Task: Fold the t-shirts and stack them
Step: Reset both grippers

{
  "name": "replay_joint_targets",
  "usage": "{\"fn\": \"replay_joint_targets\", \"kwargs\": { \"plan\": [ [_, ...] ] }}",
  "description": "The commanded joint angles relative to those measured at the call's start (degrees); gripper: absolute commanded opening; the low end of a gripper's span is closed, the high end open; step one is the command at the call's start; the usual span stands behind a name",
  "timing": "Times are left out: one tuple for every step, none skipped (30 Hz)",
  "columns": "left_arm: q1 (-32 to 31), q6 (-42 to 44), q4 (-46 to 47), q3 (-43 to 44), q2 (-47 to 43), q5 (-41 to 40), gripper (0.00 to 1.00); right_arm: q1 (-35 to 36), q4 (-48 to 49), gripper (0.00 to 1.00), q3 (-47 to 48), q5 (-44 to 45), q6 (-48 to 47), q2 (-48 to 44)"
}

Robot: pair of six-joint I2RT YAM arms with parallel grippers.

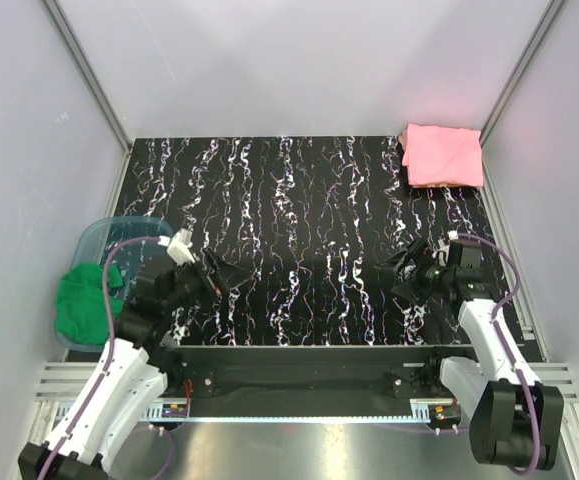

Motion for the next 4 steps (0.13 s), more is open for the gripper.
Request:
{"fn": "replay_joint_targets", "kwargs": {
  "plan": [
    [0.3, -3.9, 3.1, -2.4, -3.9, 2.8, 0.99, 0.1, -0.5, 1.00, -1.3, -3.2, -0.2, -4.7],
    [0.4, -4.4, 3.8, -3.7, -4.9, 3.0, 0.99, 0.1, -0.4, 1.00, -1.9, -3.6, 0.2, -5.9],
    [0.4, -5.4, 4.4, -4.3, -5.3, 3.4, 0.99, 0.1, -0.2, 1.00, -2.6, -5.0, 1.0, -8.9],
    [0.4, -6.1, 5.1, -5.1, -5.9, 4.2, 0.99, 0.1, 0.4, 1.00, -4.3, -6.6, 1.5, -10.8]
  ]
}}
